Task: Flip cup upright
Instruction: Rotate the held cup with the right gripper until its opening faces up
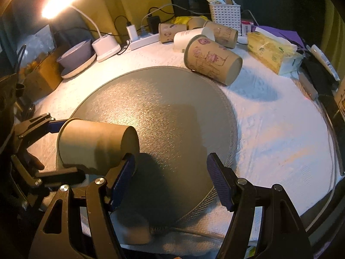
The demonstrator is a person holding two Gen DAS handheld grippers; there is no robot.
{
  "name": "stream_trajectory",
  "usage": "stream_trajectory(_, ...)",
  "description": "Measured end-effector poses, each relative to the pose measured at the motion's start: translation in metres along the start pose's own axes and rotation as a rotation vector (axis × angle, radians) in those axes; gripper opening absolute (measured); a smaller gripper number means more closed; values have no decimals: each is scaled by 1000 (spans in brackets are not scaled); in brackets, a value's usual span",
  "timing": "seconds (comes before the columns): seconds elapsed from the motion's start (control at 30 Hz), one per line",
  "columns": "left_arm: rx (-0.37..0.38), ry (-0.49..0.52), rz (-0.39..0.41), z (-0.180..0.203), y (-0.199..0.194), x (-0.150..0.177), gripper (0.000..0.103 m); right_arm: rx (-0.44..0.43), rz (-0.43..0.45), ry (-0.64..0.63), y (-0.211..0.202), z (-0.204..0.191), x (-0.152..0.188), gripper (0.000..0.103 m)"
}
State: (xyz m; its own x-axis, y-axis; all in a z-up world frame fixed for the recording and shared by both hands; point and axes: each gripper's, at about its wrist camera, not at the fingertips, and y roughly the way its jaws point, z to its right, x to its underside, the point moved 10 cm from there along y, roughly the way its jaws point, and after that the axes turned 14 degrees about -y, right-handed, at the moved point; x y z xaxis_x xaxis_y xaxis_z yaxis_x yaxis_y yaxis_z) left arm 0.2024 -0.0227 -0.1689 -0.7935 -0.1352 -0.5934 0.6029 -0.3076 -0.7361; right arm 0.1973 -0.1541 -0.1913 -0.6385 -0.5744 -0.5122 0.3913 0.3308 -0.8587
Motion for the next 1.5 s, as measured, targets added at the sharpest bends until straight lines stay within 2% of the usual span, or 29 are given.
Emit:
stream_trajectory(0.2,-64,-59,11,-26,-12,10,93,4,-4,-65,-14,-13,-1,72)
stream_trajectory(0.33,-94,-103,26,-42,-18,14,93,57,16,-125,-27,-15,-8,72)
stream_trajectory(0.5,-119,-159,63,-60,-30,11,93,6,60,-222,-38,-38,-27,72)
stream_trajectory(0.63,-129,-201,84,-70,-37,12,93,-64,46,-357,-26,-69,-38,72)
stream_trajectory(0.83,-120,-270,127,-80,-49,14,93,-92,-29,-524,-1,-95,-53,72)
stream_trajectory(1.07,-103,-321,156,-94,-56,13,93,-107,-170,-687,25,-110,-53,72)
stream_trajectory(1.27,-83,-343,157,-104,-55,11,93,-127,-243,-753,43,-122,-52,72)
stream_trajectory(1.5,-68,-354,150,-108,-51,11,93,-182,-301,-717,57,-124,-58,72)
